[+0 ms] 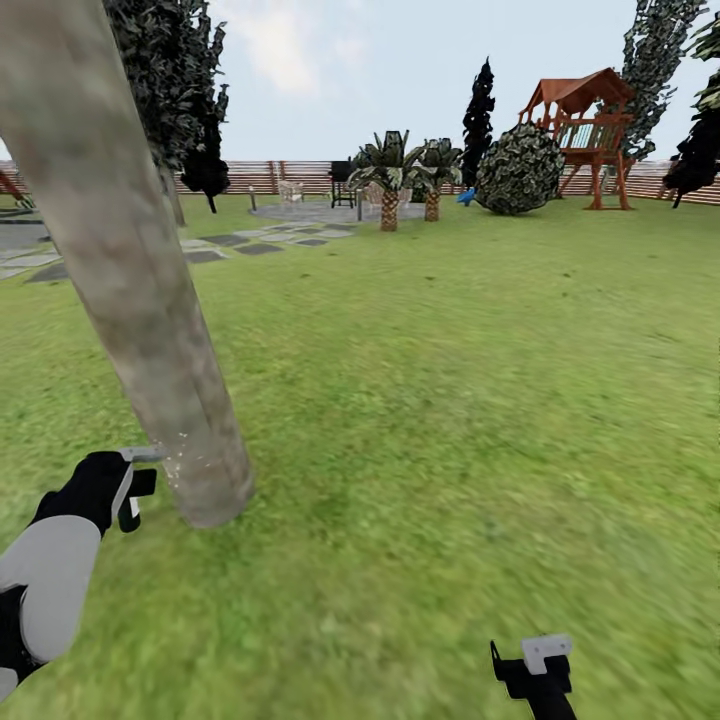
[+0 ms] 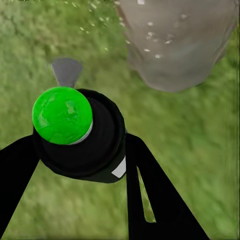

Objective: In the garden, pick up the pesticide atomizer on the floor and spray pesticide onto both trees until each tree trunk is fully covered.

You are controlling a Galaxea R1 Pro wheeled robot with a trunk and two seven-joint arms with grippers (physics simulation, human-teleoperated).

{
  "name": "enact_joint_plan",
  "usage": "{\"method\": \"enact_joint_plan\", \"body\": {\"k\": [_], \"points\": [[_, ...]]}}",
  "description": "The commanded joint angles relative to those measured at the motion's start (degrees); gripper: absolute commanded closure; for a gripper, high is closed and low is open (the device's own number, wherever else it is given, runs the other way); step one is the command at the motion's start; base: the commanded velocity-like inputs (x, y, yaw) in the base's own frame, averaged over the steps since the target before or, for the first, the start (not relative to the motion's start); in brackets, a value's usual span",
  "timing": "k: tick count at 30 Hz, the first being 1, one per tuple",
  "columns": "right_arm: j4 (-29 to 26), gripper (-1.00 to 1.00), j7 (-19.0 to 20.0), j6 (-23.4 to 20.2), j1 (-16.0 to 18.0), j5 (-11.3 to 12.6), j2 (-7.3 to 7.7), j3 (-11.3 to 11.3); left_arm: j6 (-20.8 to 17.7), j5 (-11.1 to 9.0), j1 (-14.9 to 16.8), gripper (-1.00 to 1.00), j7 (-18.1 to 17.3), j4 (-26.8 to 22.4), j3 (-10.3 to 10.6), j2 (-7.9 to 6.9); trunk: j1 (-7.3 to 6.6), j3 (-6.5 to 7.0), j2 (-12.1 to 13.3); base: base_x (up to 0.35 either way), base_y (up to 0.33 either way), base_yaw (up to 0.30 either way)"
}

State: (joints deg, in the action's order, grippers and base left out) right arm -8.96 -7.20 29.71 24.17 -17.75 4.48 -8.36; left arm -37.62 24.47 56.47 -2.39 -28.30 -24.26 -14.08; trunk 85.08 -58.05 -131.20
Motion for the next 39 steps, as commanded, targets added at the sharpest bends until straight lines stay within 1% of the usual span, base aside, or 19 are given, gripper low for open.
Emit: {"method": "enact_joint_plan", "body": {"k": [1,9,20,27,29,31,34,39], "points": [[0.0,-1.0,0.0,0.0,0.0,0.0,-0.02,0.0,0.0,0.05,0.0,1.0,0.0,0.0,-0.01,0.01,0.0,0.0,0.0,0.185,-0.221,0.0],[0.0,-1.0,0.0,0.0,0.0,0.0,0.0,0.0,0.01,0.1,0.04,1.0,0.02,0.0,-0.07,-0.06,0.0,0.0,0.0,0.235,-0.186,0.0],[0.0,-1.0,0.05,0.0,0.0,0.0,-0.05,0.01,0.0,0.14,-0.02,1.0,0.09,-0.01,-0.01,-0.09,0.0,0.0,0.0,0.013,-0.271,0.006],[0.0,-1.0,0.0,0.0,0.0,0.0,-0.08,0.01,-0.08,0.06,0.03,1.0,0.19,-0.09,0.01,-0.25,0.0,0.0,0.0,0.0,-0.275,0.235],[0.0,-1.0,0.01,0.0,0.0,0.0,-0.08,0.01,-0.09,-0.02,0.04,1.0,0.19,-0.13,-0.24,-0.71,0.0,0.0,0.0,0.0,-0.275,0.278],[0.0,-1.0,0.02,0.0,0.0,0.0,-0.08,0.01,-0.16,-0.05,-0.06,1.0,0.19,-1.86,-0.38,-0.77,0.0,0.0,0.0,0.0,-0.275,0.278],[0.0,-1.0,0.02,0.0,0.0,0.0,-0.08,0.01,-0.32,-0.05,-0.43,1.0,0.19,-4.85,-0.43,-0.48,0.0,0.0,0.0,0.016,-0.275,0.278],[0.0,-1.0,0.08,0.0,0.0,0.0,-0.08,0.01,-0.26,-0.04,-0.81,1.0,0.19,-5.53,-0.09,-0.19,0.0,0.0,0.0,0.171,-0.238,0.087]]}}
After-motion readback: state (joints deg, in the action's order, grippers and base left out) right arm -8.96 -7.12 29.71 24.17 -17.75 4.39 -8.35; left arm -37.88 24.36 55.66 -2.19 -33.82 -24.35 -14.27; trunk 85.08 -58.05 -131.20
